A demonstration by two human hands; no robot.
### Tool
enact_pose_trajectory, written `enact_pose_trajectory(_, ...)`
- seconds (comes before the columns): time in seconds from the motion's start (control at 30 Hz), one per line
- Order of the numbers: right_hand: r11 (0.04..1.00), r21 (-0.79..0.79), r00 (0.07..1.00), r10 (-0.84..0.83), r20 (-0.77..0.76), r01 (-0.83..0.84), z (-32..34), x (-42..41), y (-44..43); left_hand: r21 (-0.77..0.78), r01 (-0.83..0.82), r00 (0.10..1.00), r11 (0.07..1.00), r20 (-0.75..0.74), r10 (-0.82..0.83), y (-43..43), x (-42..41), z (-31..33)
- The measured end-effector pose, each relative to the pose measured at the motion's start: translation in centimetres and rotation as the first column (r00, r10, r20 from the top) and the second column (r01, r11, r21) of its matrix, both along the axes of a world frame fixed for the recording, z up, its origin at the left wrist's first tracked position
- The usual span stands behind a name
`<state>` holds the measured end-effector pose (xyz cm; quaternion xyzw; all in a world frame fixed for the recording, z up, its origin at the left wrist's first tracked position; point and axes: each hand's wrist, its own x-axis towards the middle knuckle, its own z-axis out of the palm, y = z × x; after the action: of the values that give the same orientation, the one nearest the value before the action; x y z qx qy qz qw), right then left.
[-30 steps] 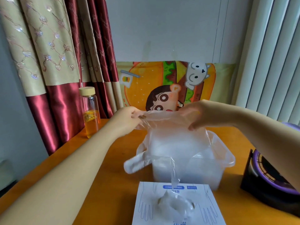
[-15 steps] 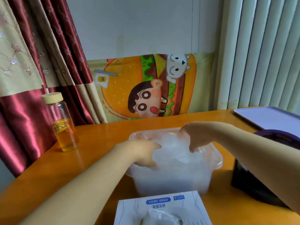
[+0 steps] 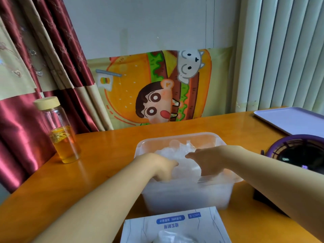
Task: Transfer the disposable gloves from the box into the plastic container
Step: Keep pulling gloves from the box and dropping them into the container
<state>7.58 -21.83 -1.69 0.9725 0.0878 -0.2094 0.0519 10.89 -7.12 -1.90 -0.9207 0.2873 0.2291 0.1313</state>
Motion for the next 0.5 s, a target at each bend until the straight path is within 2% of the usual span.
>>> enact_pose_trajectory(0.3,0.995,-0.094,0.995,-0.029,-0.097,0.020,-2.4,1.7,0.8,-0.001,-0.054,0.980,0.999,-0.192,0.053,-0.3,0.7,-1.2)
enact_pose_trajectory(0.4,0.997,-0.078,0.998,0.013,-0.059,-0.018,-2.0,1.3,1.0,-0.050,-0.151,0.962,0.987,-0.237,0.135,0.2,0.9,-0.6)
enact_pose_trajectory(0.5,0.999,-0.042,1.000,0.022,0.010,-0.021,-0.2,0.1,0.5,-0.102,-0.176,0.968,0.979,-0.196,0.153,1.0,0.6,1.3)
